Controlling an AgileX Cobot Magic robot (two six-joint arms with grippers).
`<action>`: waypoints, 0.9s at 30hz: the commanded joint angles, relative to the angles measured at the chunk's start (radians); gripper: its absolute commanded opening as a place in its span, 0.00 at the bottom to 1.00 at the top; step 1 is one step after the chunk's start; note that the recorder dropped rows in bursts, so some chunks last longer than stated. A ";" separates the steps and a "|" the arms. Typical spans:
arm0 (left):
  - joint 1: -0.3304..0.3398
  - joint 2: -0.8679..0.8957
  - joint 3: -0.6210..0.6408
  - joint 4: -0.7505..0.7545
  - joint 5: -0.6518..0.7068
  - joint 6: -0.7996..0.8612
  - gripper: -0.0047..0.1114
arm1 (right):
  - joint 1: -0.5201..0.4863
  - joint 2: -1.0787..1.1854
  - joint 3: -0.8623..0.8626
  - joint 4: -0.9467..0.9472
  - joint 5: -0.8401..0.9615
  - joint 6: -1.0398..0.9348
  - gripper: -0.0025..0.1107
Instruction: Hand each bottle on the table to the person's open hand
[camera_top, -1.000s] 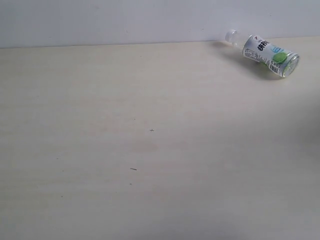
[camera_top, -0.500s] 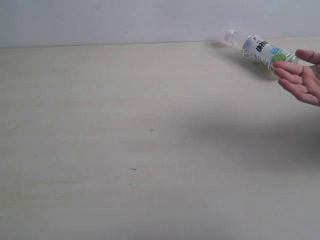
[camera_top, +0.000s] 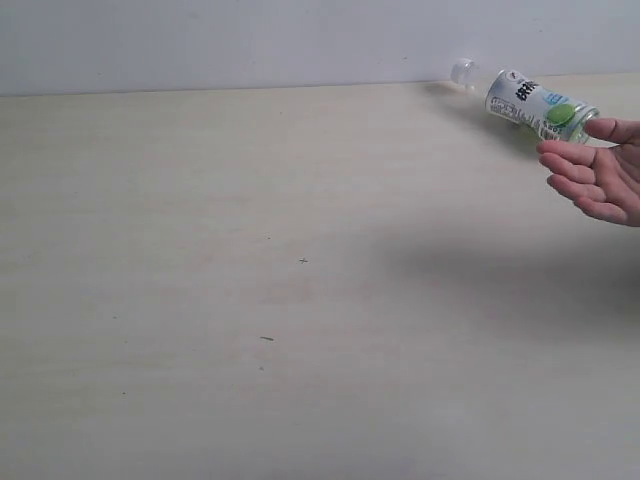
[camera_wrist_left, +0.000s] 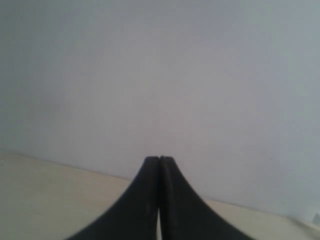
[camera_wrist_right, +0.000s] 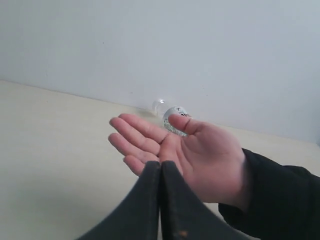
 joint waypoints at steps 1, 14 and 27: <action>0.004 -0.004 0.000 0.066 0.097 -0.044 0.04 | -0.004 -0.006 0.002 0.173 -0.131 0.002 0.02; 0.004 -0.004 0.000 0.785 0.563 -0.593 0.04 | -0.004 0.526 -0.497 0.606 -0.430 -0.127 0.02; 0.004 -0.004 0.000 0.785 0.636 -0.588 0.04 | -0.138 1.668 -1.644 0.217 0.500 -0.261 0.02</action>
